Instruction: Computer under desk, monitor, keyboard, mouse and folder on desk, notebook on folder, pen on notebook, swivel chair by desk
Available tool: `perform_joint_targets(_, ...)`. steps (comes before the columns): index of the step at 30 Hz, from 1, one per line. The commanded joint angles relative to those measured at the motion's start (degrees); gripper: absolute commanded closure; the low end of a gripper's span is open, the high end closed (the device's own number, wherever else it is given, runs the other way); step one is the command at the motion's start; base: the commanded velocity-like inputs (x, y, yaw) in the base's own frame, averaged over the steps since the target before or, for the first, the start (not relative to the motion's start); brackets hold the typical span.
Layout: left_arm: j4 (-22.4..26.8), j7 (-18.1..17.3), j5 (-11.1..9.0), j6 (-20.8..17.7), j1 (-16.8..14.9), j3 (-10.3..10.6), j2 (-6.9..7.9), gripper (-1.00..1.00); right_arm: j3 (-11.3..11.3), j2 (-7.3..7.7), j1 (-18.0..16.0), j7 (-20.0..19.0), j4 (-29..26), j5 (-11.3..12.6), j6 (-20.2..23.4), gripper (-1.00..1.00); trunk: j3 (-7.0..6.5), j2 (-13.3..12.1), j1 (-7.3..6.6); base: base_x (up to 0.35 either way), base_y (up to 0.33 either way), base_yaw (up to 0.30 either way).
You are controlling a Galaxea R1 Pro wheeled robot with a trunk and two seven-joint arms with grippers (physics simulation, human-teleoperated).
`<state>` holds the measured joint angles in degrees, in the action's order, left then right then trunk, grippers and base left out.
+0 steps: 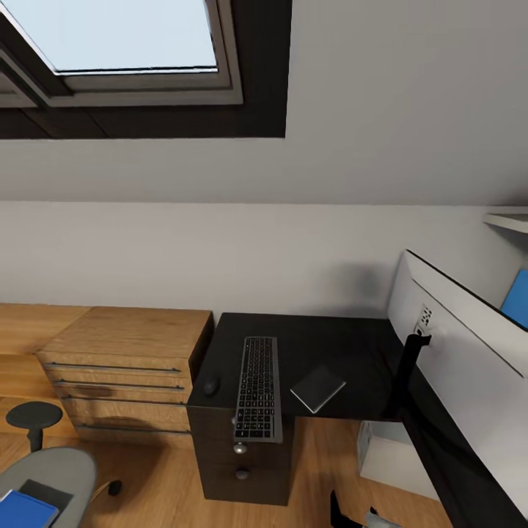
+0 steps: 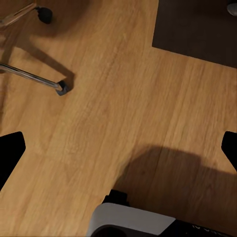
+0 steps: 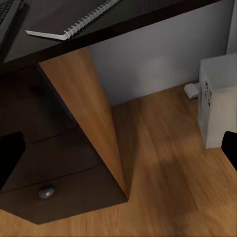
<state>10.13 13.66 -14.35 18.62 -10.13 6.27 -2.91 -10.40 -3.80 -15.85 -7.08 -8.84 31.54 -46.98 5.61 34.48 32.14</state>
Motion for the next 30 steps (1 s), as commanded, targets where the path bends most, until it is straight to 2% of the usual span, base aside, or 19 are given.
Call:
perform_joint_targets(1,0.0,0.3,-0.4,0.2,0.0,0.5,0.01,-1.0,-0.1,0.04,-0.1,-0.5,0.0,0.6,-0.2,-1.0,-0.08,-0.3,-0.21,0.0,0.0,0.0)
perform_joint_targets(7,-0.1,0.3,-0.4,0.2,0.0,0.5,0.07,-1.0,-0.1,0.49,-0.7,-0.5,-2.1,0.5,-0.5,-1.0,-1.16,-2.7,-1.52,0.0,0.0,0.0)
perform_joint_targets(13,-0.1,0.3,-0.4,0.3,0.0,0.5,0.13,-1.0,0.0,1.19,-1.7,-0.4,-7.9,0.5,-0.3,-1.0,-1.16,-2.7,-1.52,0.0,0.0,0.0)
perform_joint_targets(15,0.0,0.3,-0.4,0.3,0.0,0.5,0.12,-1.0,-0.1,1.74,-1.9,-0.4,-10.9,0.5,-0.1,-1.0,-1.16,-2.7,-1.52,0.0,0.0,0.0)
perform_joint_targets(16,-0.1,0.3,-0.4,0.4,0.0,0.5,0.13,-1.0,0.0,2.58,-2.0,-0.4,-14.2,0.5,0.6,-1.0,-1.16,-2.7,-1.52,0.0,0.0,0.0)
perform_joint_targets(19,0.0,0.2,-0.4,0.4,-0.1,0.5,0.16,-1.0,0.1,4.07,-2.1,-0.2,-19.7,0.5,3.9,-1.0,-1.16,-2.7,-1.52,0.0,0.0,0.0)
perform_joint_targets(21,0.0,0.2,-0.4,0.5,0.0,0.4,0.17,-1.0,0.2,5.21,-2.1,0.2,-23.7,0.6,7.9,-1.0,-1.16,-2.7,-1.52,0.0,0.0,0.0)
perform_joint_targets(24,0.0,0.2,-0.4,0.5,-0.1,0.4,0.18,-1.0,0.6,7.42,-2.2,2.2,-30.3,0.6,16.6,-1.0,-1.16,-2.7,-1.52,0.0,0.0,0.0)
perform_joint_targets(25,0.0,0.2,-0.5,0.6,-0.1,0.4,0.21,-1.0,1.7,10.75,-2.2,7.7,-39.4,0.6,30.6,-1.0,-1.16,-2.7,-1.52,0.0,0.0,0.0)
perform_joint_targets(27,0.0,0.2,-0.5,0.7,0.0,0.4,0.23,-1.0,2.1,12.01,-2.3,10.8,-43.4,0.6,37.5,-1.0,-1.16,-2.7,-1.52,0.0,0.0,0.0)
perform_joint_targets(30,0.0,0.3,-0.5,0.8,0.0,0.4,0.25,-1.0,2.4,13.07,-2.4,15.2,-47.9,0.5,46.9,-1.0,-1.16,-2.7,-1.52,0.0,0.0,0.0)
